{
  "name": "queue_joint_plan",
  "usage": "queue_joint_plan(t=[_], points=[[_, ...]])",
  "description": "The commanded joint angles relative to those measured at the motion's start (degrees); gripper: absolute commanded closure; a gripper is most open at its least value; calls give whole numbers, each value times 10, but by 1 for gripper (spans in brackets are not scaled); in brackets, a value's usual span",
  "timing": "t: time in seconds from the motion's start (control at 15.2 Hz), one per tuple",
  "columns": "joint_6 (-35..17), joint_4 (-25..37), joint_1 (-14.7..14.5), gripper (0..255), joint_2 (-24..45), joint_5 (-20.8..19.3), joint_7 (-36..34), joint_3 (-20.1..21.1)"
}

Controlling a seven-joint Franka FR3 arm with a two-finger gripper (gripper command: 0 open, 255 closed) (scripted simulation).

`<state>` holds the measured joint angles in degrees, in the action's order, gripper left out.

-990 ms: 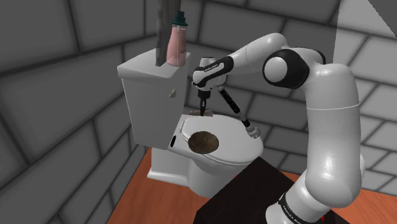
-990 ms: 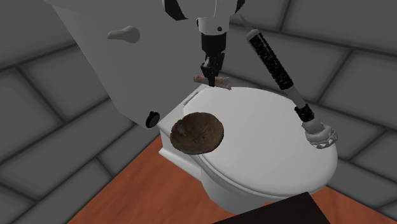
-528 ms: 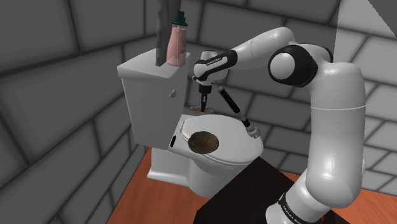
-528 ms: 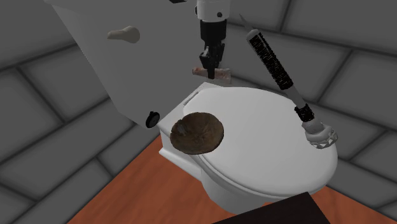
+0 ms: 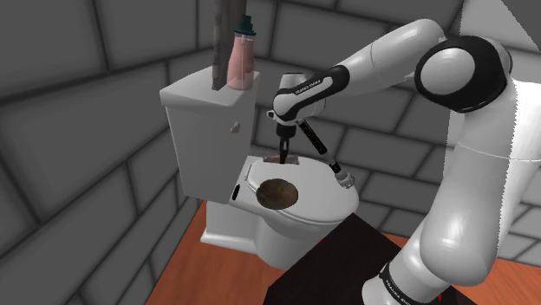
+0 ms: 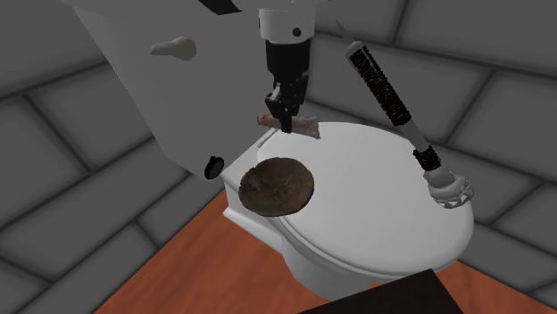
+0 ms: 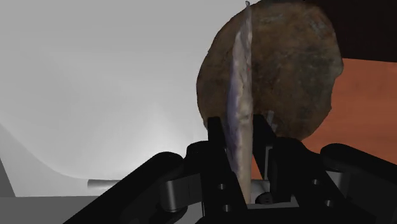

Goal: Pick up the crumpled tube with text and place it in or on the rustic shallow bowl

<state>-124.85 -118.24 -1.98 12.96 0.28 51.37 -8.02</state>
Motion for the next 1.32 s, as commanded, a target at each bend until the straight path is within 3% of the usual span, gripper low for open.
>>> queue_joint_plan(t=[0.0, 0.26, 1.25], points=[[-15, -47, -8, 255, -32, -5, -14, 3], [-33, -127, -23, 255, -95, -13, -42, 12], [-143, -149, -21, 255, -6, 0, -35, 15]])
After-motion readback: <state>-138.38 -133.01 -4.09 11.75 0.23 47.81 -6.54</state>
